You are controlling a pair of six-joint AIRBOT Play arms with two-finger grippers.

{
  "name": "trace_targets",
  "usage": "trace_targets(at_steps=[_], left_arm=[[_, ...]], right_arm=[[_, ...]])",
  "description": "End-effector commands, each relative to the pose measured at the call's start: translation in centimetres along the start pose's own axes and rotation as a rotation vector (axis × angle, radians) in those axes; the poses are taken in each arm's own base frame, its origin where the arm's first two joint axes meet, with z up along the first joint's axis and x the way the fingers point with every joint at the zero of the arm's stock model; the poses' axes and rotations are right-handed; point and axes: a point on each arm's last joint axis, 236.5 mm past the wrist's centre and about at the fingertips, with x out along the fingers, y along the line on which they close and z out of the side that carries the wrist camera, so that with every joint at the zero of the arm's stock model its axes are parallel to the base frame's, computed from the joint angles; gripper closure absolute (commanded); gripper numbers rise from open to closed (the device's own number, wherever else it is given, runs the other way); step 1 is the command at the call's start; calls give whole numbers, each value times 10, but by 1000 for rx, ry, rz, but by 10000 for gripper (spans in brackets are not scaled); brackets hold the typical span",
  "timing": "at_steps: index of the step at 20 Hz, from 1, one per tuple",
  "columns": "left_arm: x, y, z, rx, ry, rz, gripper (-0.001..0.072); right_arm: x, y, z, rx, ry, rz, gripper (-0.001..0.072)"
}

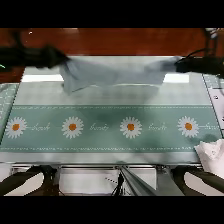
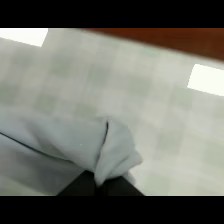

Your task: Fold the shirts.

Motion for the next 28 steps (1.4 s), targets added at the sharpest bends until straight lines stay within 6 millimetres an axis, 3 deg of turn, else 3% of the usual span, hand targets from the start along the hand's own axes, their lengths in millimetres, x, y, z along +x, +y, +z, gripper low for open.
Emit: trace_targets(at_steps=[1,4,7,9,12,13,15,16,19,21,24,26,28], left_arm=[[-118,-104,92,277,-337,4,686],[-194,-174,116,398,-524,7,686],[-224,-218,94,480,-533,-7,686],[-221,-225,56,487,-415,-3,686],[-217,-202,-2,429,-190,95,686],[-219,-186,-18,384,-123,159,686],[-220,-156,-45,279,-1,253,687],[-218,-154,-49,246,5,250,687],[-210,-142,-60,199,47,250,687],[-203,-115,-63,143,84,302,687],[-177,-40,-76,39,205,407,686],[-138,7,-80,-22,244,392,686],[-90,55,-87,-79,276,375,686]], right_arm=[[-109,4,87,2,-276,-85,696],[-200,26,141,2,-483,-111,696],[-271,52,161,8,-587,-114,696],[-294,63,144,23,-521,-126,696],[-304,67,85,61,-300,-167,696],[-303,65,60,62,-204,-187,696],[-295,64,-7,94,94,-192,696],[-293,67,-43,122,266,-172,696],[-276,80,-61,169,373,-102,697],[-253,71,-80,175,480,-107,697],[-193,54,-123,200,701,-79,697],[-143,44,-148,237,824,-43,696],[-88,40,-160,282,875,19,696]])
